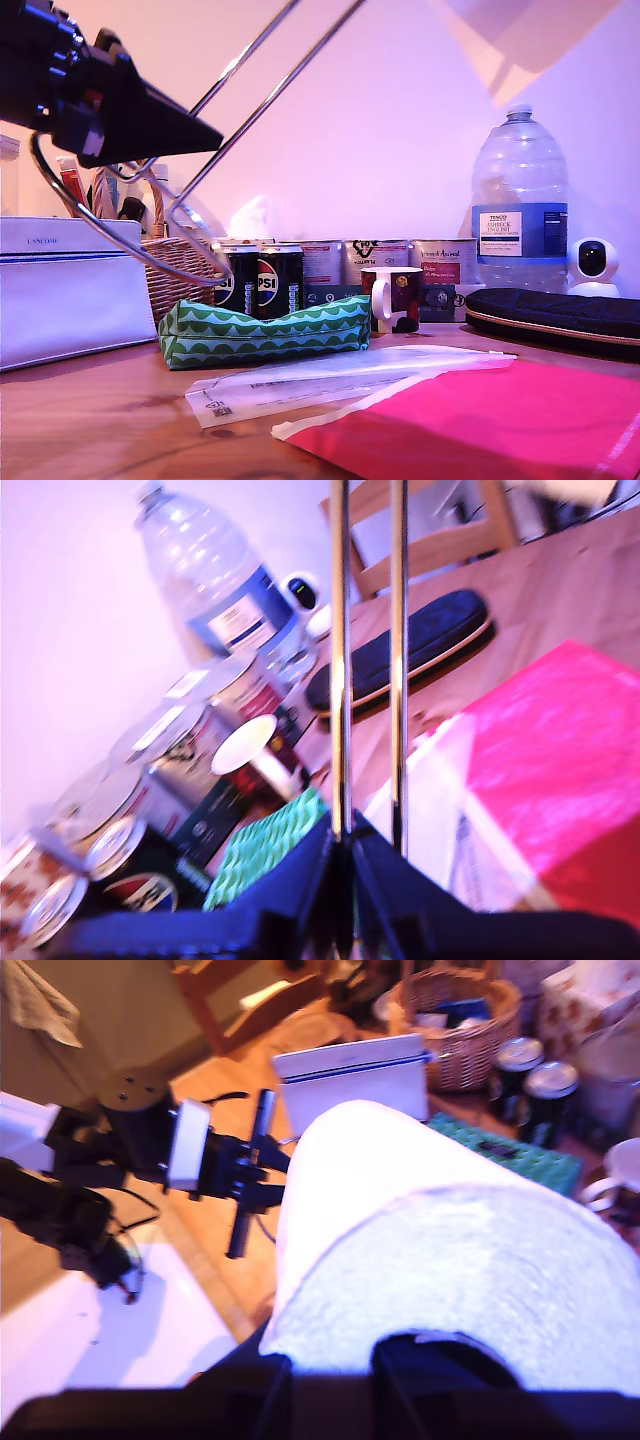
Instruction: Insert the paper towel roll into the metallic stand.
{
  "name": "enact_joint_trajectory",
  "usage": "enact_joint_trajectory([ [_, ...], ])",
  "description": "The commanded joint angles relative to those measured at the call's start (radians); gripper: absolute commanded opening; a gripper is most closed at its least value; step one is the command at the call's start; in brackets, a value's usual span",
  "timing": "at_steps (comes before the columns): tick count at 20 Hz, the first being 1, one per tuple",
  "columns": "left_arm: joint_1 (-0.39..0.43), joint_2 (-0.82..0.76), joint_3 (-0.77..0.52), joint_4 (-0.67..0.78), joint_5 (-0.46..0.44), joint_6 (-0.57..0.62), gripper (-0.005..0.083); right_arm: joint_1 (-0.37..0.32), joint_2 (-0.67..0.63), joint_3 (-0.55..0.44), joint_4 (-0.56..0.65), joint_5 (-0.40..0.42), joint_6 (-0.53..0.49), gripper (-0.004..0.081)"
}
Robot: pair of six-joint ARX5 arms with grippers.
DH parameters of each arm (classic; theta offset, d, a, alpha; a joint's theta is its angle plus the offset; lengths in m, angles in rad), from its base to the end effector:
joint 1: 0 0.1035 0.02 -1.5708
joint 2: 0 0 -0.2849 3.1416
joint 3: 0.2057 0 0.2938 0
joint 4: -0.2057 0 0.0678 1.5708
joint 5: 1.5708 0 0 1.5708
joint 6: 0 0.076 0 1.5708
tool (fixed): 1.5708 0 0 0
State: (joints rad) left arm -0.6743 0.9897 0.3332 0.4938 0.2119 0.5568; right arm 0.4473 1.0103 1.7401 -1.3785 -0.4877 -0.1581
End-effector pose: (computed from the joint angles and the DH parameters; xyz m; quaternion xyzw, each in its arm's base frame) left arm 0.1996 -0.1800 0.1906 0.2654 -0.0414 -0.4326 0.8607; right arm 0.1202 0.0972 0.4998 -0.0604 0.2839 0.4510 0.8440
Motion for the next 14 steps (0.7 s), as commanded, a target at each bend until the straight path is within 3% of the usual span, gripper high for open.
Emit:
enact_joint_trajectory([
  [1,-0.008,-0.016,0.020,0.023,0.014,-0.009,-0.0023,0.013,0.044,-0.004,0.016,-0.006,0.031,-0.0011],
  [8,-0.014,0.003,0.020,0.048,0.108,-0.148,-0.0023,0.020,0.143,-0.004,0.016,0.106,0.099,-0.0011],
  [14,-0.014,0.135,0.020,0.199,0.163,-0.288,-0.0023,0.057,0.198,-0.004,0.019,0.251,0.098,-0.0011],
])
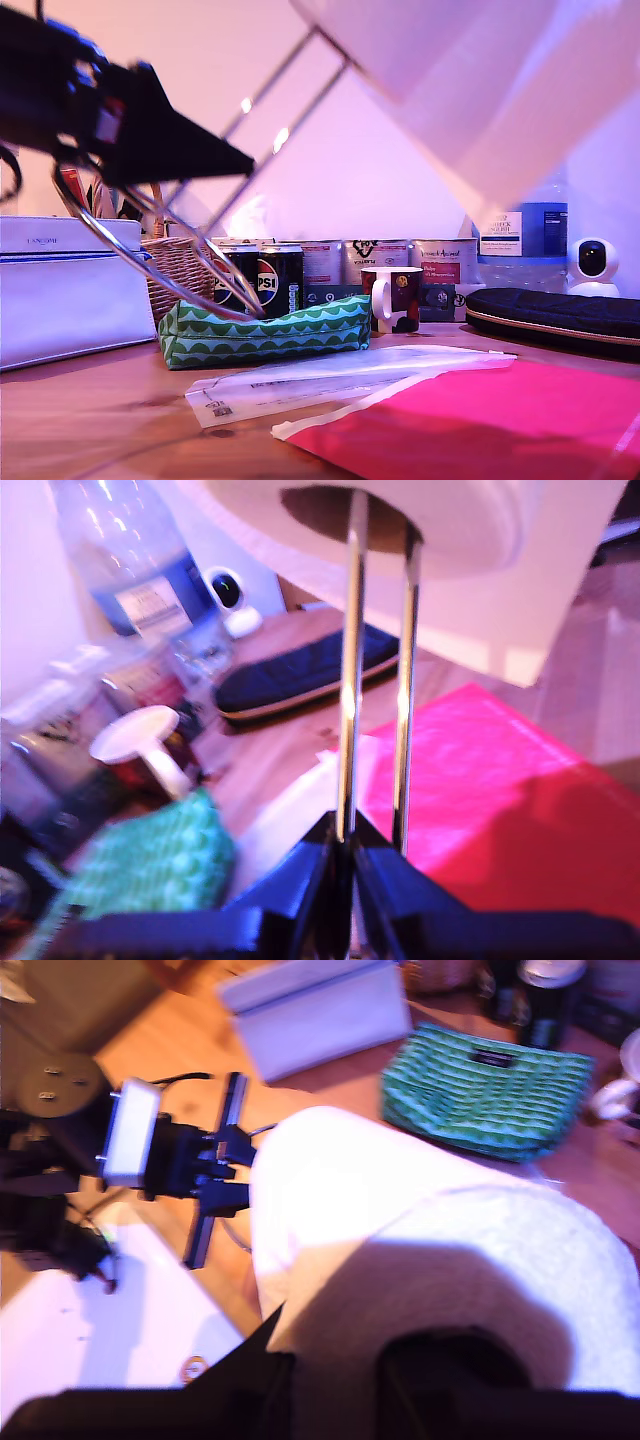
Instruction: Insert the paper towel roll into the metallic stand.
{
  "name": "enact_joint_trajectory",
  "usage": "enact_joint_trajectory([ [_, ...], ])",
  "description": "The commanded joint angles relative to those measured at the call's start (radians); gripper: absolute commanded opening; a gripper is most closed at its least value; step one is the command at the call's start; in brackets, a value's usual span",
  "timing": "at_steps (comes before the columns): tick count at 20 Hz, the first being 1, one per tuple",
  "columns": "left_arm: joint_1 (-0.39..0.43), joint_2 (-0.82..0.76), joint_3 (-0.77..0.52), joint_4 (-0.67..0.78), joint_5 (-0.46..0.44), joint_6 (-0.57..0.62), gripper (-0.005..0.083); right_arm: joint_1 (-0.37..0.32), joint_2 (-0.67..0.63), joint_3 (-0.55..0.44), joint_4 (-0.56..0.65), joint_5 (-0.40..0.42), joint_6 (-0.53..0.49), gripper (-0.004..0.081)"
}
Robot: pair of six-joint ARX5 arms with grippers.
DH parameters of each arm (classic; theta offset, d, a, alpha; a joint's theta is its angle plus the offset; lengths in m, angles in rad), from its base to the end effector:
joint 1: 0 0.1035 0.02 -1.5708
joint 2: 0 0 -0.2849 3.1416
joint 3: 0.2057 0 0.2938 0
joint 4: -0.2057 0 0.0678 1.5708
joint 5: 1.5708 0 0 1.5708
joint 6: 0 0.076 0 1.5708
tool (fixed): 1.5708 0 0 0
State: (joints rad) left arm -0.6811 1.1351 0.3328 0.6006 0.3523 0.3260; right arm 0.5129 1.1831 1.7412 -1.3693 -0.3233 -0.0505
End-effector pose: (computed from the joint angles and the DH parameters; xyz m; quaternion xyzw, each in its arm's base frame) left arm 0.2003 -0.1961 0.1688 0.1566 0.0182 -0.5011 0.8509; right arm 0.1805 0.1294 0.4691 -0.0585 0.3833 0.3829 0.8385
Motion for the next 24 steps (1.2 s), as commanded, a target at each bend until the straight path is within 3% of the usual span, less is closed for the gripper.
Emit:
enact_joint_trajectory([
  [1,-0.006,0.021,0.020,0.140,0.022,-0.071,-0.0023,0.001,0.030,-0.005,0.012,0.116,-0.009,-0.0011],
  [12,-0.004,0.420,0.020,0.742,0.010,-0.405,-0.0023,0.204,0.140,0.073,0.014,0.412,-0.002,-0.0011],
  [19,-0.009,0.539,0.023,0.764,-0.025,-0.432,-0.0023,0.303,0.266,0.107,0.010,0.586,-0.003,-0.0011],
  [24,-0.009,0.620,0.058,0.764,-0.024,-0.431,-0.0023,0.319,0.346,0.107,0.010,0.668,-0.009,-0.0011],
])
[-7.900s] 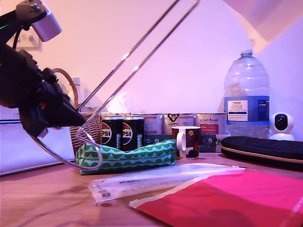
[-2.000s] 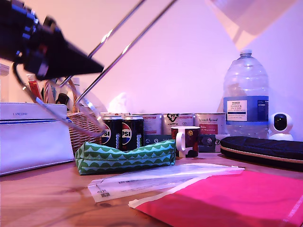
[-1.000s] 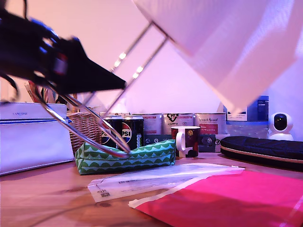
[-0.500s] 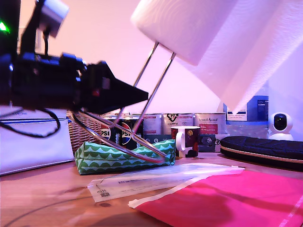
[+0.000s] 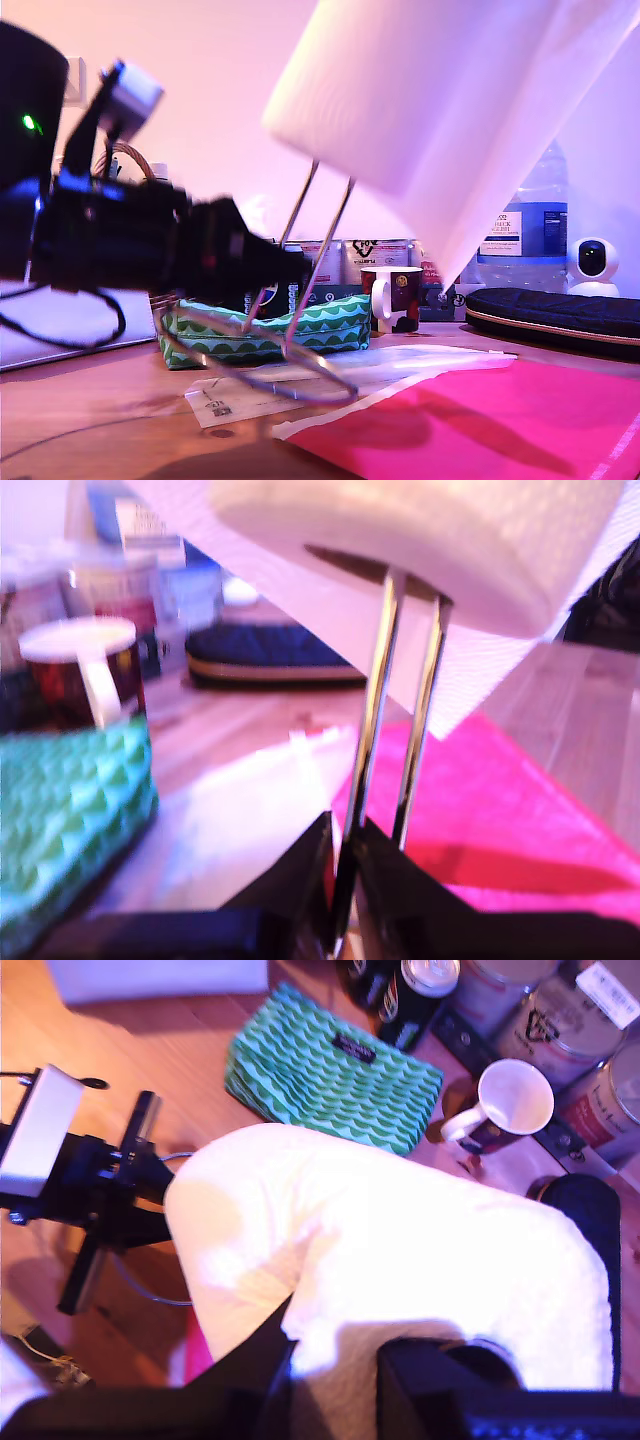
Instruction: Insert the paper towel roll into the metallic stand.
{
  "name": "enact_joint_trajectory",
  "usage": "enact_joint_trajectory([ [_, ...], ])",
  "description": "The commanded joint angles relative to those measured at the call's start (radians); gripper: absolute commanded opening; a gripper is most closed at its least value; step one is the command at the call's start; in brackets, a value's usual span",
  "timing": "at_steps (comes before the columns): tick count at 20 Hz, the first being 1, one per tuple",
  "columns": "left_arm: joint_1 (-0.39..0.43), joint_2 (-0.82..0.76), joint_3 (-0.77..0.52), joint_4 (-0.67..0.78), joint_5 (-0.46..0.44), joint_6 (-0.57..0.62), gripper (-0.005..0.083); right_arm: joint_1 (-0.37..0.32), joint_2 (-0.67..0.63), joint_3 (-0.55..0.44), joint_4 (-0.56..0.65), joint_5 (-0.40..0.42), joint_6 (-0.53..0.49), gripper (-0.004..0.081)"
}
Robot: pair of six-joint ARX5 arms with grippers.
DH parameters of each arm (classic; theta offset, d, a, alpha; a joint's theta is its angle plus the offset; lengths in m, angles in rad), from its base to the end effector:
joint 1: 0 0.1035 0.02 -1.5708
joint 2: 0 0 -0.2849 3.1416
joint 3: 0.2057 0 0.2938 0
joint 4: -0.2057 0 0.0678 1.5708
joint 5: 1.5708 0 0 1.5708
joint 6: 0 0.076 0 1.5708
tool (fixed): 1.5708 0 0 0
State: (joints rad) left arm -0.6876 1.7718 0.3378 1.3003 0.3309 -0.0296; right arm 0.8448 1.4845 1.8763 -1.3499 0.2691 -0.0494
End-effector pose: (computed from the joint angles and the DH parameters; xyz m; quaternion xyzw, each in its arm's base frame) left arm 0.2270 -0.2184 0.0873 -0.0010 0.0729 -0.4854 0.8712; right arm 0.2272 0.2255 0.4372 -0.2646 0.3849 0.2615 0.8446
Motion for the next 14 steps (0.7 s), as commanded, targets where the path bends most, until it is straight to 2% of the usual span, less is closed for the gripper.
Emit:
enact_joint_trajectory([
  [1,-0.002,0.005,0.066,0.065,-0.002,-0.076,-0.0023,-0.013,0.057,-0.028,-0.011,0.080,-0.010,-0.0011],
  [9,-0.002,0.098,0.091,0.046,0.000,-0.076,-0.0023,-0.008,0.099,-0.028,-0.011,0.080,-0.011,-0.0011],
  [14,-0.001,0.102,0.091,-0.082,0.001,-0.075,-0.0023,-0.010,0.110,-0.028,-0.013,0.079,-0.011,-0.0011],
])
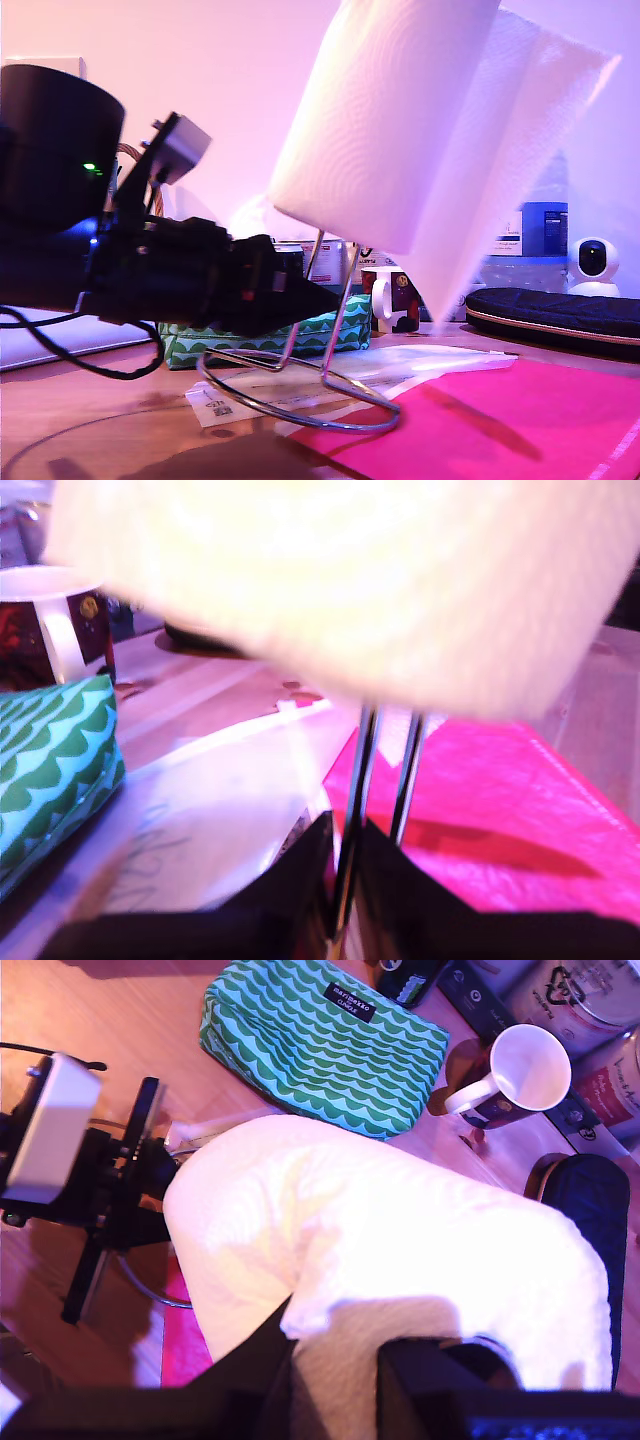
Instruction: Insert the paper towel roll into the metallic stand.
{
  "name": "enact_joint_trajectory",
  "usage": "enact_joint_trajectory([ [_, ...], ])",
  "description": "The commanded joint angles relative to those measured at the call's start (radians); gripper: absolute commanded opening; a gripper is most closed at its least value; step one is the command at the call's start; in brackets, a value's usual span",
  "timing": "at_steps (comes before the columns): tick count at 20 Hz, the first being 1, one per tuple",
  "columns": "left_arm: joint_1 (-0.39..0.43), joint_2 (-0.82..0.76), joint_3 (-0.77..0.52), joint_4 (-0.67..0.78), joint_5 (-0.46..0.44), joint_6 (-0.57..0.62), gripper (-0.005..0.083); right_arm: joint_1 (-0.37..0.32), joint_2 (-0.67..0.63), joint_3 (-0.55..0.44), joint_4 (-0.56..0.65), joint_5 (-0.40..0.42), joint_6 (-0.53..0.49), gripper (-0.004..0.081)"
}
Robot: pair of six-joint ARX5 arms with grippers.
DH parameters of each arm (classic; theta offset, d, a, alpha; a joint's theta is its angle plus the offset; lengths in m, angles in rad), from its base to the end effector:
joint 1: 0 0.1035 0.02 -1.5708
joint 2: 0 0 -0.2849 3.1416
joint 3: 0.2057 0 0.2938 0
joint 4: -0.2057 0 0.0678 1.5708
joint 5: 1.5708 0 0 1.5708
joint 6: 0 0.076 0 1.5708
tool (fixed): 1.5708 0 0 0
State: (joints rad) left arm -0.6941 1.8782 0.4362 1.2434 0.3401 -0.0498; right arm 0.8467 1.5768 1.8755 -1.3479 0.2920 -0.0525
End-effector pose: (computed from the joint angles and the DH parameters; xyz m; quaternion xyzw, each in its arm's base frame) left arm 0.2446 -0.2366 0.0700 -0.0041 0.1098 -0.4893 0.8651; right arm 0.2476 0.2469 0.4085 -0.2918 0.4155 0.2480 0.8251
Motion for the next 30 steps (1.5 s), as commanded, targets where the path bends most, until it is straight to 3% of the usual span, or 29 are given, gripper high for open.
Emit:
enact_joint_trajectory([
  [1,0.006,-0.005,-0.008,-0.039,-0.009,-0.055,-0.0023,-0.012,0.018,-0.027,-0.014,0.056,-0.008,-0.0011],
  [9,0.014,-0.022,-0.008,-0.150,-0.006,-0.051,-0.0023,-0.033,0.018,-0.027,-0.016,0.058,-0.027,-0.0011],
  [19,0.053,-0.220,-0.008,-0.488,-0.006,0.042,-0.0023,-0.051,0.018,-0.027,-0.016,0.057,-0.027,-0.0011],
  [21,0.053,-0.240,-0.006,-0.488,0.000,0.042,0.0031,-0.051,0.018,-0.027,-0.016,0.056,-0.027,-0.0011],
  [24,0.053,-0.243,-0.006,-0.498,0.000,0.042,0.0205,-0.051,0.018,-0.027,-0.016,0.056,-0.027,-0.0011],
  [30,0.053,-0.243,-0.006,-0.521,0.000,0.044,0.0204,-0.051,0.018,-0.027,-0.016,0.051,-0.027,-0.0011],
])
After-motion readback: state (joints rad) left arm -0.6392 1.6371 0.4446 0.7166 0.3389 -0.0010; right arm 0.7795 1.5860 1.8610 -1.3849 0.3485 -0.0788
